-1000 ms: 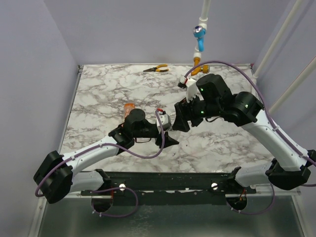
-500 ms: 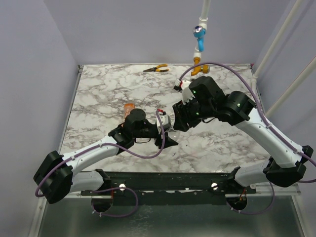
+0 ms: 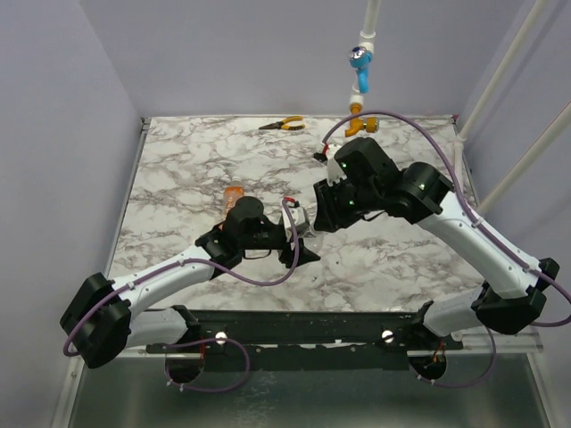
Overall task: Screw on the bottle caps
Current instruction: Screw the bottle cap onto the plastic bottle.
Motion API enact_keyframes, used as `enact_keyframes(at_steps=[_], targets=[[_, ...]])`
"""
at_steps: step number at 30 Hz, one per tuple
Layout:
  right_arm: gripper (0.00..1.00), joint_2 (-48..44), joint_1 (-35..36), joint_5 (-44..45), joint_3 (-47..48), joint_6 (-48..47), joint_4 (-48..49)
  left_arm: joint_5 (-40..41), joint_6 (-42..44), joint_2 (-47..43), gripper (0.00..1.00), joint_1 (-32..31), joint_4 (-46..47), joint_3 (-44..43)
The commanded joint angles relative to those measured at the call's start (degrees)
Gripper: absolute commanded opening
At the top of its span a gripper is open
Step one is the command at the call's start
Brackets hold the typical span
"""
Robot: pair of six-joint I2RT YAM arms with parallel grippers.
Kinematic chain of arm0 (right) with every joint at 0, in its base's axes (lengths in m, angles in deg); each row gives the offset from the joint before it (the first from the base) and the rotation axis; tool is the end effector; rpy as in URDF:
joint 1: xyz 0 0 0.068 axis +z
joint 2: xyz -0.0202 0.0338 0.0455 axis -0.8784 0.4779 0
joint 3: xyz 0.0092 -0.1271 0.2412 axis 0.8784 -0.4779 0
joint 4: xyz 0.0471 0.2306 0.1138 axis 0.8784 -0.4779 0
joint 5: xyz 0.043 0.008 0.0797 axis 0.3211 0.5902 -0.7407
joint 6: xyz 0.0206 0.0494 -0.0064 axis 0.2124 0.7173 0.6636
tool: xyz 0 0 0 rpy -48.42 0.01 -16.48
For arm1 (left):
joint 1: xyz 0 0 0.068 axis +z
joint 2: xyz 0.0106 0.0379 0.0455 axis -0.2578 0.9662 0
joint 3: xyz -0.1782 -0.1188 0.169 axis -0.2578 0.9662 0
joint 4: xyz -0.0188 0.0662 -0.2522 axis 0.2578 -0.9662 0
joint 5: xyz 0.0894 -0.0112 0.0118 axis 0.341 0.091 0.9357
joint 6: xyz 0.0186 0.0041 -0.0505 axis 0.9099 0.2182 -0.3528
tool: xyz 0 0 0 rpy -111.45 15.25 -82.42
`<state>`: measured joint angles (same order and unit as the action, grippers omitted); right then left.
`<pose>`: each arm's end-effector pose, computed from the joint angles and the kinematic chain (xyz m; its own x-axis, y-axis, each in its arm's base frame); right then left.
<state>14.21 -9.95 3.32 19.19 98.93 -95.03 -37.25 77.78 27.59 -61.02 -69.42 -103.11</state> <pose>0.1611 0.2080 0.4255 -0.6812 -0.3886 -0.6205 -0.6491 0.7125 0.2663 0.1650 -0.2034 0.2675 -0.0948 0.1892 -0.9773 0.9927 0.0920 -0.0784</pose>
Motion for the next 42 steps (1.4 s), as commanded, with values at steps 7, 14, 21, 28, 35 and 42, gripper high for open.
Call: enact_keyframes(at_steps=[7,14,21,28,35,42], targets=[[0.26,6.2,0.4,8.3,0.1,16.6,-4.9,22.5,3.5,-0.3,0.39,-2.3,6.8,-1.6],[0.25,8.4,0.4,10.4,-2.2,25.4,-1.9,39.7,8.3,1.8,0.39,-7.0,12.0,-1.7],[0.25,11.1,0.4,10.4,0.1,30.5,0.6,48.7,10.2,3.3,0.39,-9.7,19.1,-1.0],[0.25,10.6,0.4,9.6,-0.1,33.8,4.8,49.2,9.8,2.4,0.39,-10.2,24.1,1.6],[0.25,10.5,0.4,8.2,1.6,33.6,4.8,48.4,9.3,-0.4,0.39,-10.1,27.0,4.6],[0.25,11.5,0.3,7.1,1.3,37.6,7.0,51.2,6.9,0.7,0.39,-10.2,31.0,4.6]])
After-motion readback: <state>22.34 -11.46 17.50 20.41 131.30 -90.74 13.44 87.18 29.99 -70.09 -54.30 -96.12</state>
